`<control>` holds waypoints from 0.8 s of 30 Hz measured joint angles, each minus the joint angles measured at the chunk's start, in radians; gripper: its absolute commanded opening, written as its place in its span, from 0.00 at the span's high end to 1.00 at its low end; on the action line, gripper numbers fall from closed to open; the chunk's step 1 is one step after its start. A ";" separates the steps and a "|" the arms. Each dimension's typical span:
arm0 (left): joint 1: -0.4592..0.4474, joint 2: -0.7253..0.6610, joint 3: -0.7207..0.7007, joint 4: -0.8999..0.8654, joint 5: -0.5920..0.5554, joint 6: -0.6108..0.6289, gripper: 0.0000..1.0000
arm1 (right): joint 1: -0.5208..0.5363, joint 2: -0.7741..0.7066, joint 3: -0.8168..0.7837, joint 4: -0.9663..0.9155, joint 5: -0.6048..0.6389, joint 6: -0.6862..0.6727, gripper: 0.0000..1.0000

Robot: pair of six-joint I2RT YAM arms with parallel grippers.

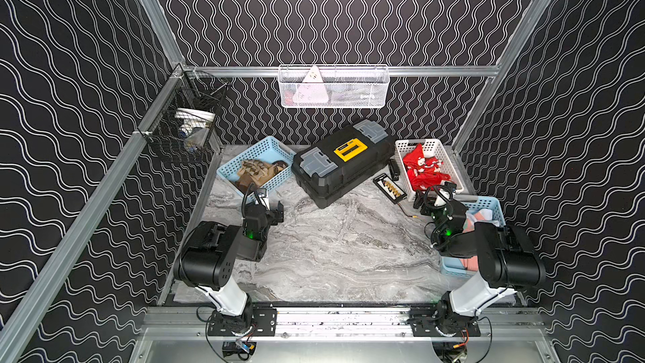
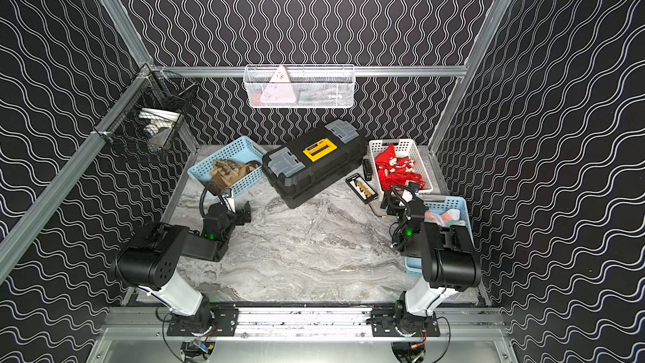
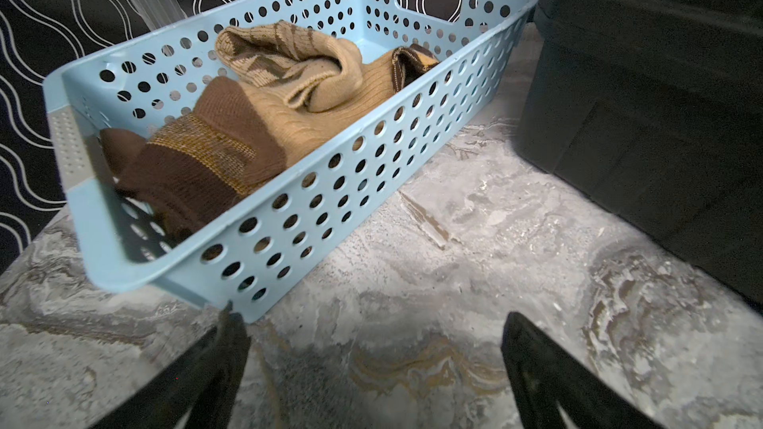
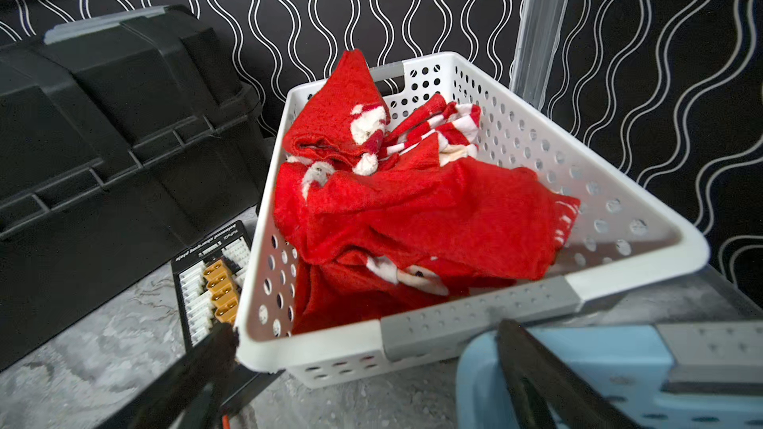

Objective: Sort the socks into the basket by color
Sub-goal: Reset both arms

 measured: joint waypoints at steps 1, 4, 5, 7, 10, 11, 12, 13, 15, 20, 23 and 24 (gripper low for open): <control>0.000 0.000 0.000 0.000 0.000 0.000 0.01 | 0.000 -0.001 0.001 -0.004 0.003 0.000 0.00; -0.002 0.000 0.000 0.000 -0.001 0.000 0.01 | 0.000 0.006 -0.002 0.011 0.006 0.000 0.00; -0.005 0.000 0.000 0.000 -0.005 0.002 0.01 | 0.001 0.005 -0.001 0.010 0.006 0.000 0.00; -0.013 0.001 0.000 0.001 -0.014 0.004 0.01 | 0.001 0.005 -0.001 0.009 0.007 0.000 0.00; -0.030 0.002 -0.004 0.008 -0.036 0.015 0.01 | 0.001 0.006 -0.002 0.012 0.007 0.000 0.00; -0.035 0.002 -0.007 0.014 -0.047 0.019 0.01 | 0.001 0.006 -0.002 0.012 0.007 0.000 0.00; -0.040 0.003 -0.009 0.016 -0.056 0.021 0.01 | 0.001 0.006 -0.002 0.012 0.007 0.000 0.00; -0.044 0.003 -0.010 0.019 -0.062 0.022 0.01 | 0.001 0.006 -0.002 0.012 0.007 0.000 0.00; -0.047 0.003 -0.013 0.025 -0.072 0.023 0.01 | 0.001 0.006 -0.002 0.012 0.007 0.000 0.00; -0.072 0.009 -0.027 0.061 -0.115 0.036 0.01 | 0.001 0.006 -0.002 0.013 0.007 0.000 0.00; -0.084 0.013 -0.039 0.079 -0.140 0.044 0.01 | 0.001 0.006 -0.002 0.013 0.007 0.000 0.00; -0.085 0.014 -0.039 0.083 -0.146 0.045 0.01 | 0.001 0.006 -0.002 0.013 0.007 0.000 0.00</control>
